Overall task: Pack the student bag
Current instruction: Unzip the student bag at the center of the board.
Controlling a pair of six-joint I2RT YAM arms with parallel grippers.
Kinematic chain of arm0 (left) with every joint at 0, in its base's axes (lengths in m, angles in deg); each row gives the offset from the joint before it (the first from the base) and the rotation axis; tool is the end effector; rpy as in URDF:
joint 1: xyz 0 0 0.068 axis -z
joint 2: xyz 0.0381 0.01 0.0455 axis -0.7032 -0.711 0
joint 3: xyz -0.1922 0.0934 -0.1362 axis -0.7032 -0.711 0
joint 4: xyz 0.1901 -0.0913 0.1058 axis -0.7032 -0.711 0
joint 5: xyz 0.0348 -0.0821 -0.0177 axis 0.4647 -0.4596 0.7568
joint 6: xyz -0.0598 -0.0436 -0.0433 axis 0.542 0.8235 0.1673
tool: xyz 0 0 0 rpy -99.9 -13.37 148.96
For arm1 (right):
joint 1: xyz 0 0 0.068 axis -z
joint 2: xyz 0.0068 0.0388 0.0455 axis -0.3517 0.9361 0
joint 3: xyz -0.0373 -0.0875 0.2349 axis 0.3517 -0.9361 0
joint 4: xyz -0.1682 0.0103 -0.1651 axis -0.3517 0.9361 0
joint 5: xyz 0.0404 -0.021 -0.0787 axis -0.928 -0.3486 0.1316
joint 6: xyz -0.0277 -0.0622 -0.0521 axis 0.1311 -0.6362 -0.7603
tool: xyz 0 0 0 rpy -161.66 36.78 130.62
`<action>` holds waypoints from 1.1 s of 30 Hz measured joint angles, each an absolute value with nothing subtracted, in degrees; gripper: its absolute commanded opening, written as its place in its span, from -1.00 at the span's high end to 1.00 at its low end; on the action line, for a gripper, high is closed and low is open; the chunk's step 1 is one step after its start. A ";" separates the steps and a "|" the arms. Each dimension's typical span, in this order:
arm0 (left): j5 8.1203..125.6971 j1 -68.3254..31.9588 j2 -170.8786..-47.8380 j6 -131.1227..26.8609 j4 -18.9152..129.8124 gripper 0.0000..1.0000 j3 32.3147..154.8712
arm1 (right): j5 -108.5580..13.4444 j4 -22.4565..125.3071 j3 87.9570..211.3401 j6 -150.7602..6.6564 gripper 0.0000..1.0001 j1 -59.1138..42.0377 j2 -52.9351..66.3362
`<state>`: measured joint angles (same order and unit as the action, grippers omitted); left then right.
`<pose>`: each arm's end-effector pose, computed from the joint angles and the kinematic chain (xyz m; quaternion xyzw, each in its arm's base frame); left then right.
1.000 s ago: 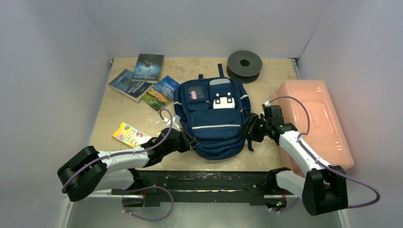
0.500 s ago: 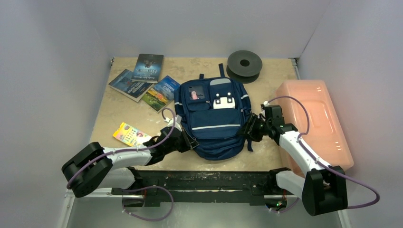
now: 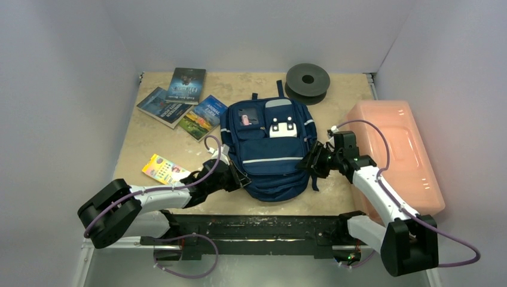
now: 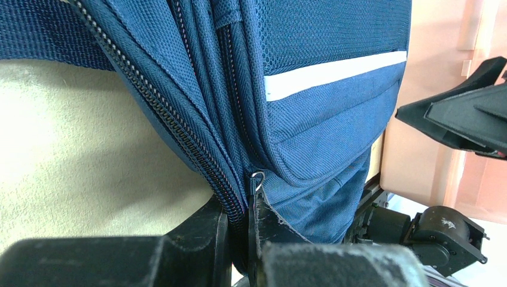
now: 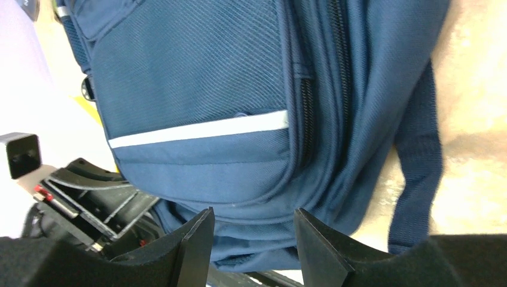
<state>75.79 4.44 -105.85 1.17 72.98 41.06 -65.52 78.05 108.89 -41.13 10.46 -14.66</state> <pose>0.1648 -0.1892 0.1294 -0.1228 0.8686 -0.4000 0.2654 0.1980 0.0686 0.1751 0.1501 0.9127 0.3201 0.2047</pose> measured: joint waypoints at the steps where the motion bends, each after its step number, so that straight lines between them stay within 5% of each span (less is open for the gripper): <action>1: 75.75 4.44 -105.85 1.17 72.96 1.00 41.08 | -66.07 77.07 108.89 -40.56 -0.10 10.46 -14.15; 20: 75.22 4.13 -106.00 1.15 72.90 1.00 41.48 | -67.99 61.27 102.24 -30.01 -0.15 10.48 -8.25; 23: 74.94 4.11 -106.20 1.15 72.96 1.00 41.48 | -68.01 59.34 101.52 -29.28 0.06 10.48 -8.06; 26: 75.09 4.07 -106.40 1.13 72.98 0.98 41.48 | -67.90 57.62 101.54 -27.67 0.94 10.48 -6.33; 30: 75.88 3.94 -105.63 -1.65 69.49 0.12 42.37 | -68.78 57.09 102.16 -24.21 1.00 10.68 -6.15; 33: 78.96 6.25 -100.12 -6.89 60.96 0.01 44.52 | -70.75 58.14 103.05 -19.67 1.00 10.63 -10.57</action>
<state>78.96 6.25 -100.12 -6.89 60.96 44.52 -70.75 58.14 103.05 -19.67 10.63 -10.57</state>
